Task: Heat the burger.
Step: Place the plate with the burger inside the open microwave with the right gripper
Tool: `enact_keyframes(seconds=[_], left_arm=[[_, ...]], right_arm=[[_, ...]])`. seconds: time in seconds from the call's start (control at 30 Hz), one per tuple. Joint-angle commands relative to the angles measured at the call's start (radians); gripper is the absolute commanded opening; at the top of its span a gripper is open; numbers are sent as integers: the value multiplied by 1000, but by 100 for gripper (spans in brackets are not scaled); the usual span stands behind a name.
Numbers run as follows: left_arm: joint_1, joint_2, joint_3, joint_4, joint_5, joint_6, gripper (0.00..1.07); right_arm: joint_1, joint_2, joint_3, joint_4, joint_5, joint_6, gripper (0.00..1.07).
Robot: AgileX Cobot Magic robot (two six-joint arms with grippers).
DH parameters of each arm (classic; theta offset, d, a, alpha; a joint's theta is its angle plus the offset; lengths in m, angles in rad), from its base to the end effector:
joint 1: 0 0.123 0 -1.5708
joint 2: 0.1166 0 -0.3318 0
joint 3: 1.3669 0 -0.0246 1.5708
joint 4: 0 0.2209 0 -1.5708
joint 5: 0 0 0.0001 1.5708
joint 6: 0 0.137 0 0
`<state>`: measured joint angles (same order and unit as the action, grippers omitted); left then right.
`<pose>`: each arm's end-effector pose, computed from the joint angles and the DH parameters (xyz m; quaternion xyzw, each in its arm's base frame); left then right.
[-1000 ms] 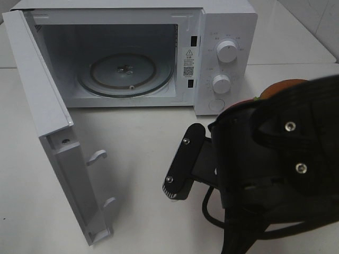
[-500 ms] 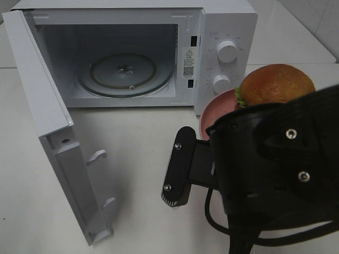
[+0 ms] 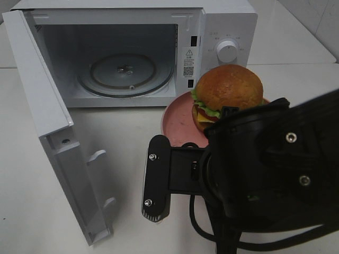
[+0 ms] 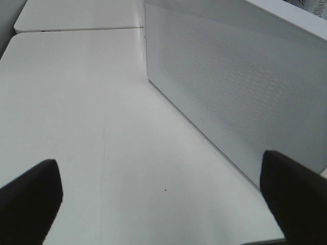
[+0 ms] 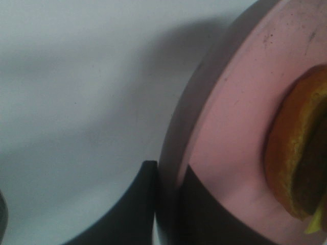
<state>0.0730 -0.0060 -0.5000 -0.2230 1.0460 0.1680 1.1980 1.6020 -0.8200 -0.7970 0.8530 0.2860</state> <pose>-0.0368 -0.0290 0.2459 0.0438 0.8414 -0.0470 0.5366 0.1625 0.2127 0.2156 -0.6319 0.7165 -0.2104 0.2073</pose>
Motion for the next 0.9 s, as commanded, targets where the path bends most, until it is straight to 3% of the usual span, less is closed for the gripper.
enact_keyframes(seconds=[0.03, 0.3, 0.9], left_arm=[[-2, -19, 3, -1, -5, -4, 100], [-2, -19, 3, -1, -5, -4, 100], [-2, -19, 3, -1, -5, -4, 100]], right_arm=[[4, -9, -1, -93, -4, -26, 4], [4, -9, -1, -162, -79, -99, 5], [-2, -15, -1, -154, -213, -211, 4]])
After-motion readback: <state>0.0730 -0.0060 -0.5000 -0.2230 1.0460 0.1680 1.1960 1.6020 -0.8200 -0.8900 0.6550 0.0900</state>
